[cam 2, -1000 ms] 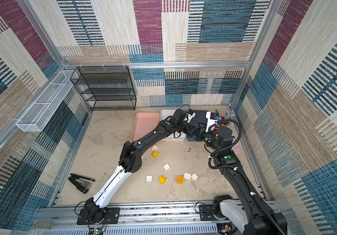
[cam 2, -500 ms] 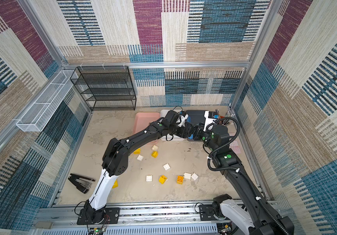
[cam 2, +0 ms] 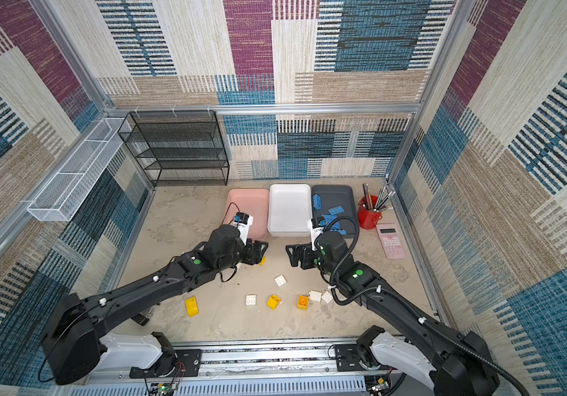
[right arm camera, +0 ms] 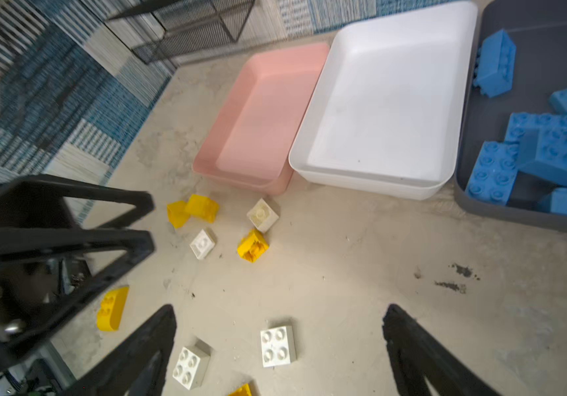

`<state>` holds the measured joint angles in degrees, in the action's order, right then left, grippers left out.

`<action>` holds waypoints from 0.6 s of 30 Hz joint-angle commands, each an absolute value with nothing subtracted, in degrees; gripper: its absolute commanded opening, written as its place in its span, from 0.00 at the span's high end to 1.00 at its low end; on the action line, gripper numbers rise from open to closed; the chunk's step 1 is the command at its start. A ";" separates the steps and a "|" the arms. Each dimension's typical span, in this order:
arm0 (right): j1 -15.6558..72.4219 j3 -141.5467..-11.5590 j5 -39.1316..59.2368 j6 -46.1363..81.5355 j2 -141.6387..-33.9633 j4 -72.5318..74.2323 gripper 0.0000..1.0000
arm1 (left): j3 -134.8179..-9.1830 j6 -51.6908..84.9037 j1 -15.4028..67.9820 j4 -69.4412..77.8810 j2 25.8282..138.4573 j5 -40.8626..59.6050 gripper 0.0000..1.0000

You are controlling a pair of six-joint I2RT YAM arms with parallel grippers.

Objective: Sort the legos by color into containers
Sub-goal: 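Withdraw the left gripper while the right gripper grasps a white 2x2 brick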

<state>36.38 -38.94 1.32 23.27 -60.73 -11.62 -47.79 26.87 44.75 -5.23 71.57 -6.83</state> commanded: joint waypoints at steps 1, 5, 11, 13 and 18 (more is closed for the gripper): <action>38.93 -39.39 -1.65 21.30 -65.38 -13.54 0.06 | -43.12 30.95 44.89 -10.49 66.03 -9.36 0.32; 42.51 -39.89 -2.79 19.86 -71.09 -13.91 0.07 | -39.83 32.57 45.04 -17.59 61.29 -8.84 0.32; 46.99 -39.75 -4.95 20.42 -77.42 -12.19 0.14 | -34.63 34.87 45.14 -22.17 54.23 -9.01 0.32; 48.01 -39.69 -5.29 20.23 -78.97 -11.88 0.16 | -33.47 35.29 45.17 -22.71 52.33 -9.14 0.32; 49.70 -40.06 -6.56 20.16 -82.73 -11.33 0.18 | -31.51 35.58 45.18 -23.83 49.48 -10.33 0.33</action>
<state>49.15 -39.46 -4.75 20.64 -81.38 -13.08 -32.51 34.50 45.15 -22.39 50.50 -8.95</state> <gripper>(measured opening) 0.833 0.677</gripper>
